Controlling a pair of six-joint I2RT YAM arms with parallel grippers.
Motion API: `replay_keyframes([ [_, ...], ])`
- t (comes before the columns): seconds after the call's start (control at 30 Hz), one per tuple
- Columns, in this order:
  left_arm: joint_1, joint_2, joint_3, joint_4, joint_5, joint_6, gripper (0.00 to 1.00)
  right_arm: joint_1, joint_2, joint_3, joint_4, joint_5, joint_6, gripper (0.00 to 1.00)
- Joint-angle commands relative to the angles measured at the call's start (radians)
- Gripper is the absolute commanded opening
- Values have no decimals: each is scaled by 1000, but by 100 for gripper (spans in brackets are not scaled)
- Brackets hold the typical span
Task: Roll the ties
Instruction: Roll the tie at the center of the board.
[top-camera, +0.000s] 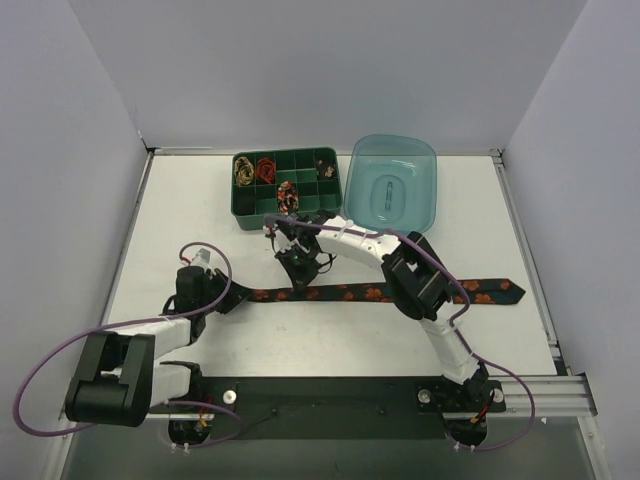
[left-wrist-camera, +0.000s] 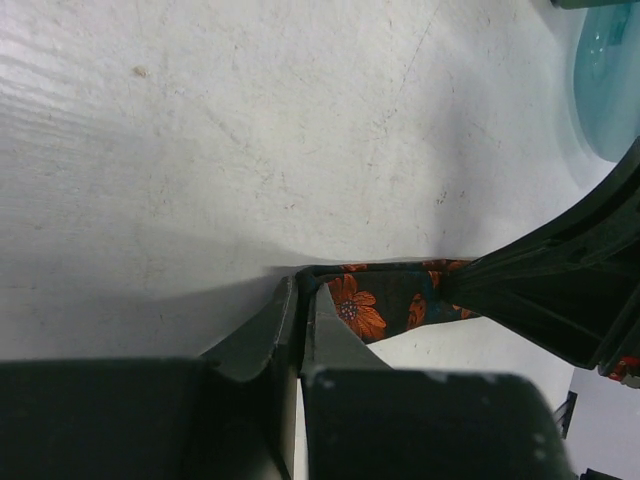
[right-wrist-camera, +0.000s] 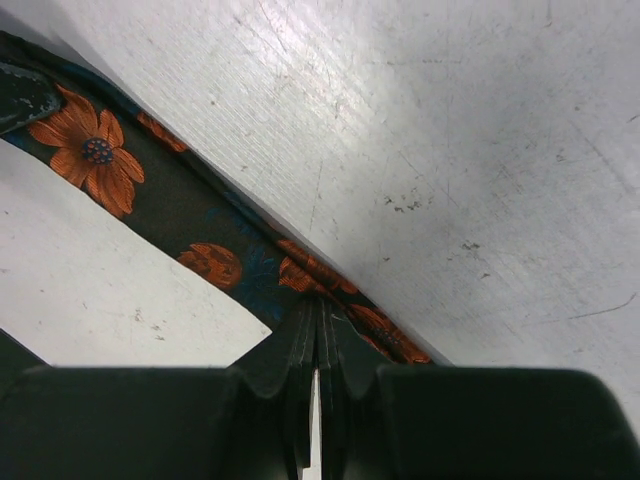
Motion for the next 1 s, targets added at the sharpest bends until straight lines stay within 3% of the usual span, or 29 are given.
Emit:
replay_keyframes([
  [0.0, -3, -40, 80, -122, -37, 84, 0, 4, -44, 67, -48, 10, 16, 0],
  [0.2, -10, -60, 163, -244, -60, 159, 0, 40, -7, 142, -32, -45, 6, 0],
  [0.47, -31, -54, 225, -294, -69, 196, 0, 90, 60, 187, 9, -136, 29, 0],
  [0.8, -62, -60, 265, -306, -66, 194, 0, 98, 152, 211, 38, -84, 69, 0],
  [0.97, -69, -61, 278, -346, -104, 208, 0, 84, 73, 163, 66, -121, 62, 0],
])
